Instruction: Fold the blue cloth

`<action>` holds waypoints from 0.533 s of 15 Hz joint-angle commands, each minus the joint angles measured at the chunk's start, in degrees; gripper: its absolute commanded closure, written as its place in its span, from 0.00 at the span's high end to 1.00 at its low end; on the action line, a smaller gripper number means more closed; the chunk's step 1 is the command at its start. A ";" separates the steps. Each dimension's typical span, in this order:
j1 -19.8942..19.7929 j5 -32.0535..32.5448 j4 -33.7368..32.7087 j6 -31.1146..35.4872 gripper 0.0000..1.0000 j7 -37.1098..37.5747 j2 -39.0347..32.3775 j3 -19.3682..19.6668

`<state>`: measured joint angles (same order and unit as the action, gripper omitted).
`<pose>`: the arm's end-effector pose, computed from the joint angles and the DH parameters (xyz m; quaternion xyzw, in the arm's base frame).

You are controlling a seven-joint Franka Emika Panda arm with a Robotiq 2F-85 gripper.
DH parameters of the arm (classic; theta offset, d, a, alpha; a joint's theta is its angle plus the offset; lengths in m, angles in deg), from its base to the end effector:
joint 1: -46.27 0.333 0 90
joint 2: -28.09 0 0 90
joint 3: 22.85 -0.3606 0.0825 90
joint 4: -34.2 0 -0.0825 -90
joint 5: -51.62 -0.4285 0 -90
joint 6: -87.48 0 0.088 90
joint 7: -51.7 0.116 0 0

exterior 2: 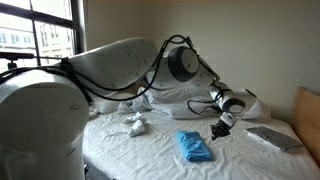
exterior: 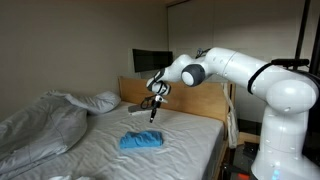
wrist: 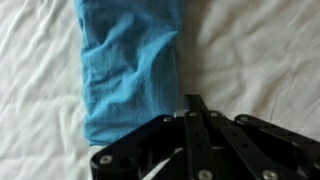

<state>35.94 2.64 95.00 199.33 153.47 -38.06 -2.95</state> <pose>0.7827 -0.2787 0.1098 -0.2859 0.9303 0.2007 0.1114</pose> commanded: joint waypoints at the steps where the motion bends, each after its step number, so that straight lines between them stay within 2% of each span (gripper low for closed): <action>1: 4.18 -0.04 9.99 3.41 0.00 -3.89 7.24 0.20; 5: 10.53 0.80 19.48 7.01 0.00 -5.86 13.58 1.53; 6: 8.82 4.74 21.74 9.39 0.00 -5.35 16.09 -3.13; 8: 10.48 7.18 26.52 12.74 0.00 -4.81 19.91 -4.52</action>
<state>45.22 5.66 110.22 206.65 150.44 -26.90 -4.11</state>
